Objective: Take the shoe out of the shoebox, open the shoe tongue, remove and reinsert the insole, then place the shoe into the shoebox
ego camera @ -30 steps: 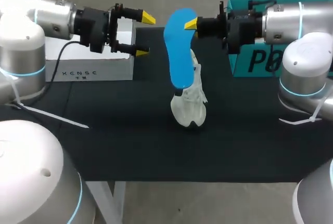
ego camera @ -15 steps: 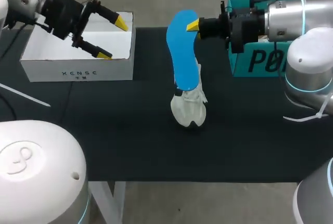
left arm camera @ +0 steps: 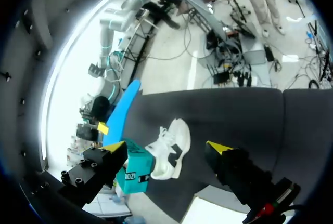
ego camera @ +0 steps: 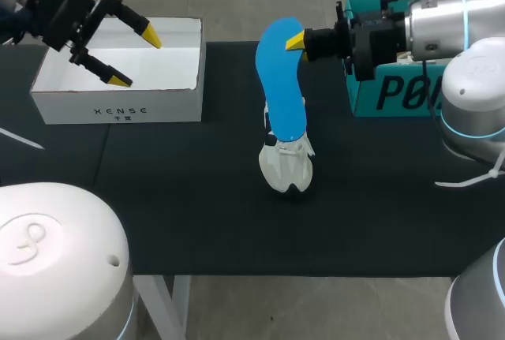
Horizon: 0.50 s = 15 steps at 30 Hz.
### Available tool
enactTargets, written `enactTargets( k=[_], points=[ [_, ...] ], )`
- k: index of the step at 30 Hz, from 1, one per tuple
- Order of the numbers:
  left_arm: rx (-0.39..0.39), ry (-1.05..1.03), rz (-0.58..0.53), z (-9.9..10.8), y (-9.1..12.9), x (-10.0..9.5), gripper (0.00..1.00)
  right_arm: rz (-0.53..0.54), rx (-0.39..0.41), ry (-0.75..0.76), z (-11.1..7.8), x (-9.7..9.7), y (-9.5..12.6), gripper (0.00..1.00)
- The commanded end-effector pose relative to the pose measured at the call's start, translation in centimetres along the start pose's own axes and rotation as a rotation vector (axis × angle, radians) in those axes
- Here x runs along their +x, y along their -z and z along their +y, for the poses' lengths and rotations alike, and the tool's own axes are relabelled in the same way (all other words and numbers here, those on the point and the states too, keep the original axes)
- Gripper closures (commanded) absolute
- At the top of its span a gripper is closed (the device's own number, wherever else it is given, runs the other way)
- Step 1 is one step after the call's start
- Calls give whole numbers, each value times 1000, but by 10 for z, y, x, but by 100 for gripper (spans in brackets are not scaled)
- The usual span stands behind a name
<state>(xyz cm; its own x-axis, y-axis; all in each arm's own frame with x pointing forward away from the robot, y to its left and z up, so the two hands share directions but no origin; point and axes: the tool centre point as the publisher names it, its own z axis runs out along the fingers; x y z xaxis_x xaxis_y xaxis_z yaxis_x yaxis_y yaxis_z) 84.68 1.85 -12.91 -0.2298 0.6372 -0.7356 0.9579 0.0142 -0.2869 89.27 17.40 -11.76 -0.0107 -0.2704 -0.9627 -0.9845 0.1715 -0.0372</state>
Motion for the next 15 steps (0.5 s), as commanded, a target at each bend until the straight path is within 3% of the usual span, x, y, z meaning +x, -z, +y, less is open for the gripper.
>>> enactTargets(
  k=[1,5,11,15],
  points=[
    [-2,-2,-6,1,-2,3,0,2,-11,-46,2,0,1,100],
    [-2,-2,-6,1,-2,3,0,46,-52,-159,2,1,-2,100],
    [-2,-2,-6,1,-2,3,0,10,-125,-375,0,-7,1,100],
    [-2,-2,-6,1,-2,3,0,3,-129,-398,-1,-8,3,100]
  ],
)
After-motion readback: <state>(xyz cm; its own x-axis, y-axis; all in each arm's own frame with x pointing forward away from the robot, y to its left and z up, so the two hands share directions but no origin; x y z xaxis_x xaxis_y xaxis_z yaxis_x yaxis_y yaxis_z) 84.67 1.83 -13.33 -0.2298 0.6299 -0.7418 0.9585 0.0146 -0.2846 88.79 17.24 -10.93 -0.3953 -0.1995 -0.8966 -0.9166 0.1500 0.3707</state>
